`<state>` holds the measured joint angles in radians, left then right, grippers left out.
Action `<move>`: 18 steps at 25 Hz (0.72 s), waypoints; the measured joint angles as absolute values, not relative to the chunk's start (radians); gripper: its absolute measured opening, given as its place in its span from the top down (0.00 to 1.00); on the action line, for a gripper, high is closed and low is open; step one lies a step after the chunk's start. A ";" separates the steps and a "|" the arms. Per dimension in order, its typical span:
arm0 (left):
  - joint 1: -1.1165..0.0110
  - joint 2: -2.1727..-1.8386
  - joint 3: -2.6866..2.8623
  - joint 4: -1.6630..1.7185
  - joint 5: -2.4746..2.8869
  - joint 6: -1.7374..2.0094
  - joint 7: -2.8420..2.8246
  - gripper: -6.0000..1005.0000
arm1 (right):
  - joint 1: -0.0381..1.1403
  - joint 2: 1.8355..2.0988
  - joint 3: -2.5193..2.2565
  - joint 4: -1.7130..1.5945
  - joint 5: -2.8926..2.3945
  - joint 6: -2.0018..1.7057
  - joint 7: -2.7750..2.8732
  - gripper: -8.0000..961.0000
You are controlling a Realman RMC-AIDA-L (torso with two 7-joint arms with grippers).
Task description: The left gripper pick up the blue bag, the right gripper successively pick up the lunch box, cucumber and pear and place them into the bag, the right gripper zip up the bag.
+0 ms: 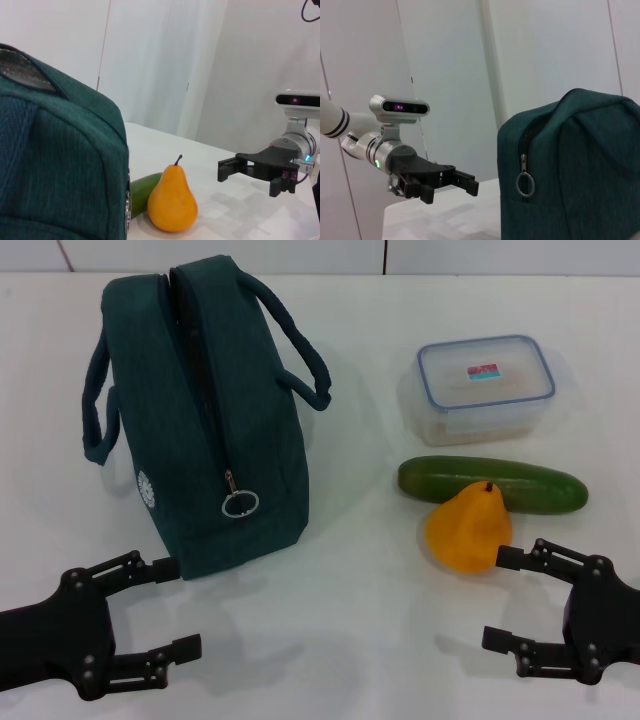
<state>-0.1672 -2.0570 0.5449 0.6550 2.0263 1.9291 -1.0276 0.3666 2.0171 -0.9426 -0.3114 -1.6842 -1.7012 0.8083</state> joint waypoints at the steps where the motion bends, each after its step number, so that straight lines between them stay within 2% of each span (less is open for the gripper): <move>1: -0.167 -2.057 0.544 0.655 2.026 1.929 -1.028 0.12 | 0.367 2.017 -0.942 -0.311 -1.684 -1.701 0.808 0.09; 13: -0.169 -2.057 0.545 0.655 2.026 1.930 -1.034 0.12 | 0.367 2.017 -0.943 -0.311 -1.684 -1.702 0.808 0.09; 18: -0.172 -2.043 0.537 0.659 1.998 1.933 -1.195 0.12 | 0.367 2.017 -0.942 -0.311 -1.684 -1.703 0.808 0.09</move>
<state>-0.1720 -2.0427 0.5367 0.6592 1.9983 1.9330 -1.1947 0.3666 2.0171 -0.9415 -0.3114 -1.6842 -1.7034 0.8083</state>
